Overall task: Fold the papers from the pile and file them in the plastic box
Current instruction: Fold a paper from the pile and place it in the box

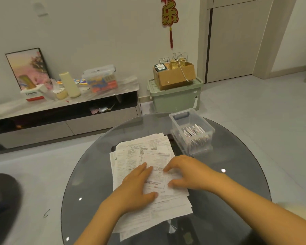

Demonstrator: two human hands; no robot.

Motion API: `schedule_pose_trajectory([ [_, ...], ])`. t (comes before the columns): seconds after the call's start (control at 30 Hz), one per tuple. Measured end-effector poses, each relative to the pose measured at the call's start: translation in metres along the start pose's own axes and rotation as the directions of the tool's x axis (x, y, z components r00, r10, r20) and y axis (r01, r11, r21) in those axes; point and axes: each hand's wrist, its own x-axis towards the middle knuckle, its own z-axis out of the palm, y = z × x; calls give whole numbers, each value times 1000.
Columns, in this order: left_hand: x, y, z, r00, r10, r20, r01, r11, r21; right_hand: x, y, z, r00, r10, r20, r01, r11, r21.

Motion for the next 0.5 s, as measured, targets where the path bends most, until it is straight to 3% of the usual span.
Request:
schedule_pose_trajectory([
  [0.17, 1, 1, -1, 1000, 24, 2, -24, 997, 69, 2, 2, 16, 994, -73, 76, 79, 993, -82],
  [0.5, 0, -6, -8, 998, 67, -16, -67, 998, 3, 14, 5, 24, 994, -102, 29, 104, 992, -76],
])
